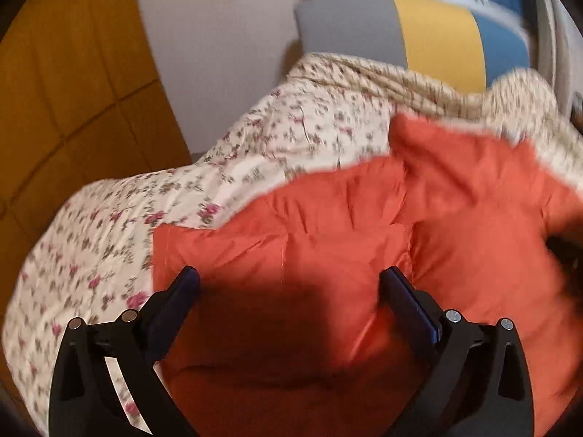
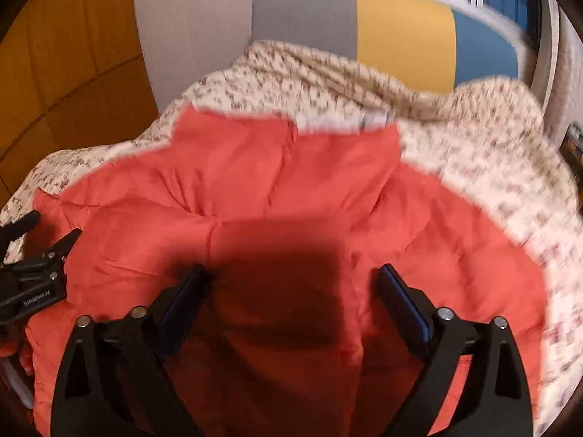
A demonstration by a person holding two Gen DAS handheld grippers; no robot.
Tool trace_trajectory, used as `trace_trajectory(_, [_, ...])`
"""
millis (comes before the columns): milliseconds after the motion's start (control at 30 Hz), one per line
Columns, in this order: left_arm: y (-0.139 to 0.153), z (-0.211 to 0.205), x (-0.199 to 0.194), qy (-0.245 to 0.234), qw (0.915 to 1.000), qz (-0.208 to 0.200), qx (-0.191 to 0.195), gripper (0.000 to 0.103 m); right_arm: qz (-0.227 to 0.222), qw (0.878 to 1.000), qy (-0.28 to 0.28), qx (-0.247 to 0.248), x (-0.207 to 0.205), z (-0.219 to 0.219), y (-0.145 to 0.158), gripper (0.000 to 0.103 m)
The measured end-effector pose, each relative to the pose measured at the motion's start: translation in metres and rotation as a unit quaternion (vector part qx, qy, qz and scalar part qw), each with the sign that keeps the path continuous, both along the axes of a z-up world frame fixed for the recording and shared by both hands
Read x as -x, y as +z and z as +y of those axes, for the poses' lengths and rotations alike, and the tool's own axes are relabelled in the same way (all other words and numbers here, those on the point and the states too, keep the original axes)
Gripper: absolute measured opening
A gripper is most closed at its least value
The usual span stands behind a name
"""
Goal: Fold large clothes
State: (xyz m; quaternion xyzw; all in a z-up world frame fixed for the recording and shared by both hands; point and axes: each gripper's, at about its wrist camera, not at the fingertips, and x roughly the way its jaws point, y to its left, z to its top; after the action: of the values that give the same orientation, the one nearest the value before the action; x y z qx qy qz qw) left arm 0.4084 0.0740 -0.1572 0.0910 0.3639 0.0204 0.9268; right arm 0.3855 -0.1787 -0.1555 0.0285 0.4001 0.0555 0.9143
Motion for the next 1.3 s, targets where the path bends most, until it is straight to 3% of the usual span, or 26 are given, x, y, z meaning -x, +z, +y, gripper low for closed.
trace_trajectory(67, [-0.008,0.007,0.002,0.001,0.9997,-0.009,0.022,0.100,-0.012,1.000,-0.004,-0.016,0.003,-0.004,-0.012,0.095])
trace_trajectory(233, [-0.013,0.014,-0.005,0.000,0.9992,0.008,0.040,0.100,-0.008,1.000,-0.004,-0.002,0.000,-0.002,-0.017,0.096])
trace_trajectory(367, [-0.011,0.009,0.000,0.001,0.9994,0.010,0.032,0.100,0.004,1.000,0.001,-0.005,0.001,-0.006,-0.012,0.097])
trace_trajectory(600, [0.000,0.022,0.052,-0.003,0.9973,0.019,0.071,0.100,0.015,1.000,-0.015,-0.007,0.049,-0.016,0.007,0.097])
trace_trajectory(767, [0.003,0.025,0.079,0.007,0.9958,0.019,0.089,0.100,0.017,1.000,-0.018,0.016,0.066,-0.013,0.005,0.098])
trace_trajectory(1000, [-0.013,0.029,0.069,0.016,0.9945,0.050,0.091,0.100,0.019,0.998,-0.011,0.057,0.063,-0.004,-0.013,0.100])
trace_trajectory(1133, [-0.006,0.030,0.077,0.015,0.9948,0.047,0.089,0.100,0.021,0.999,-0.019,0.043,0.079,-0.014,0.002,0.100])
trace_trajectory(1300, [0.009,0.046,0.120,0.000,0.9885,0.039,0.146,0.100,0.013,0.999,-0.018,0.031,0.126,-0.031,0.028,0.100])
